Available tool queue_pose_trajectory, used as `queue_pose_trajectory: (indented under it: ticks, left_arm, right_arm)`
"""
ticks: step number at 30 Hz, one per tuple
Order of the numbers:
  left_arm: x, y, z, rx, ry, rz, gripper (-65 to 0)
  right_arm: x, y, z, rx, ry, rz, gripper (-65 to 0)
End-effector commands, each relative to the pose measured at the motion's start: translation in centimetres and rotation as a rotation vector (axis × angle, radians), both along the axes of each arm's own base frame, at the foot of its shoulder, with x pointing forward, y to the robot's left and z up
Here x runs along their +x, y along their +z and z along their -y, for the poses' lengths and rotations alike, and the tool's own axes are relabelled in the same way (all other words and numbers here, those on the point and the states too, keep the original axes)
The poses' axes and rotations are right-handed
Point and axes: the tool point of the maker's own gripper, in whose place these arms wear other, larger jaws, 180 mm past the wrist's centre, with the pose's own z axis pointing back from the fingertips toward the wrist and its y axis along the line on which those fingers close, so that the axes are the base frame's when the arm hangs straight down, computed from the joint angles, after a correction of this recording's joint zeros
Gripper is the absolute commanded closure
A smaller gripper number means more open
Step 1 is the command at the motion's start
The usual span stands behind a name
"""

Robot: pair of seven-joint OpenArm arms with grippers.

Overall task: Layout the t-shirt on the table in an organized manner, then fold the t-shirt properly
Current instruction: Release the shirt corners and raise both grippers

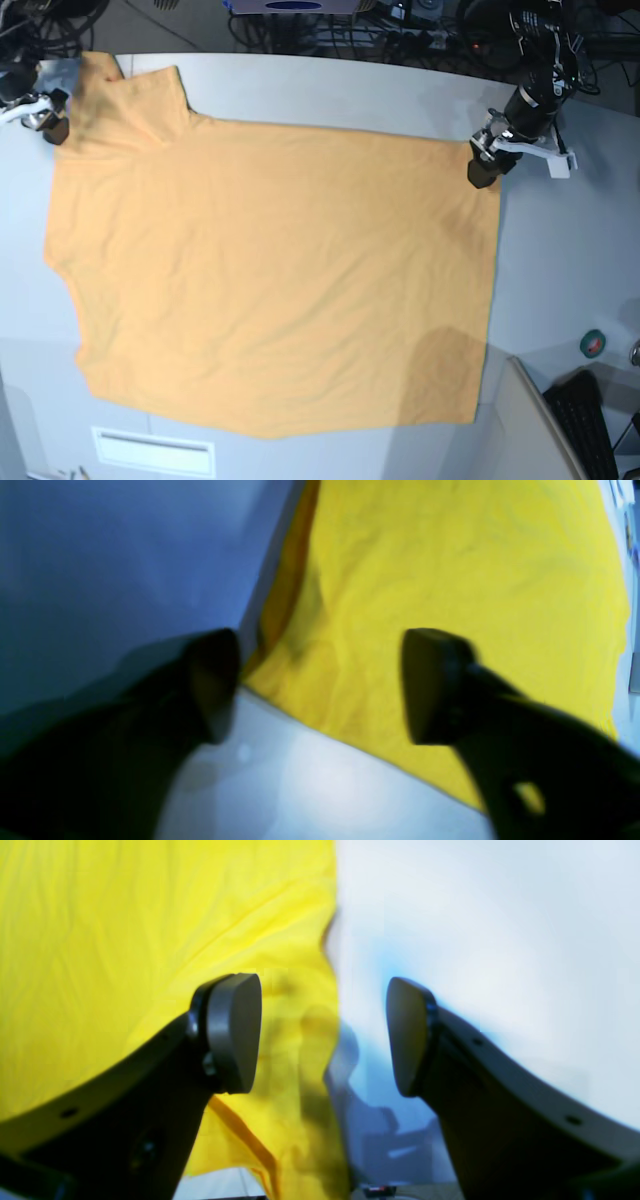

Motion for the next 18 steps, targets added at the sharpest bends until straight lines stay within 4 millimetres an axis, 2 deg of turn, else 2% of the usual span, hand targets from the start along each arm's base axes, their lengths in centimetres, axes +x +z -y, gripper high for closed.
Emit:
queue_pose_trajectory:
  ticks: [1,6,9,14,18]
  left_arm:
    - [-0.3,-0.4,-0.1,0.001,-0.011,-0.034,-39.3]
    - [-0.1,-0.9,0.0,-0.012,-0.004,-0.041,-18.6]
    - [0.0,-0.9,0.0,-0.01,-0.004,-0.039,-1.5]
    - [0.0,-0.8,-0.3,-0.003,-0.008,-0.04,0.0]
    - [0.0,-0.8,-0.3,-0.002,-0.008,-0.041,0.0]
  right_arm:
    - [0.9,1.1,0.6,-0.02,0.011,0.049,-37.5]
    - [1.0,1.0,0.5,-0.014,0.013,0.047,-37.5]
    - [1.4,0.1,0.5,0.015,0.001,0.038,-37.5]
    - [0.4,-2.1,1.2,0.068,-0.02,-0.022,-37.5]
    - [-0.4,-3.0,-1.0,0.082,0.069,-0.07,-37.4]
